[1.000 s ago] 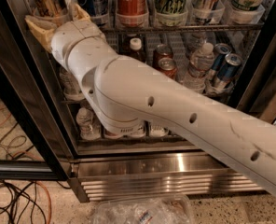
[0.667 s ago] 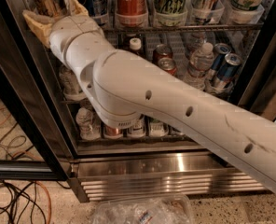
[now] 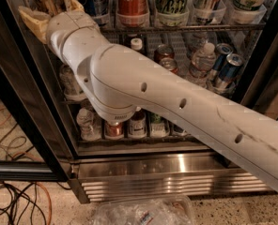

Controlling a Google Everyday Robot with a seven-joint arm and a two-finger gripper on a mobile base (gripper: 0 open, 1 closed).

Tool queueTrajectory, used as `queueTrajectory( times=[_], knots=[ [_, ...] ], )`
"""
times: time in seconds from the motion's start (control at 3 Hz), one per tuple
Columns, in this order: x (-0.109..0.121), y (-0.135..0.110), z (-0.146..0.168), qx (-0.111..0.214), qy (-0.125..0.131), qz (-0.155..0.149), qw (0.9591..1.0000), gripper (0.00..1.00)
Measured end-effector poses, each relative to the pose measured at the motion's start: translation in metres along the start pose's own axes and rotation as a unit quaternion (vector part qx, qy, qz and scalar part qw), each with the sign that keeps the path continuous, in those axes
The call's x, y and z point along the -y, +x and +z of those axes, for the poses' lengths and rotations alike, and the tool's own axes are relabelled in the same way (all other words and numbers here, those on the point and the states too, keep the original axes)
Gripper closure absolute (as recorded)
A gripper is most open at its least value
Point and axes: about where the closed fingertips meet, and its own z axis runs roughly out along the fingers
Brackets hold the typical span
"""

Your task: Pick orange can from top shelf of fridge

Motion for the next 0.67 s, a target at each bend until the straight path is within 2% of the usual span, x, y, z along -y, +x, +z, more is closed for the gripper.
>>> queueTrajectory(
  times=[0.67],
  knots=[
    [-0.0058, 0.0061, 0.0135, 0.008, -0.004, 0.006, 0.9999, 0.37]
  ],
)
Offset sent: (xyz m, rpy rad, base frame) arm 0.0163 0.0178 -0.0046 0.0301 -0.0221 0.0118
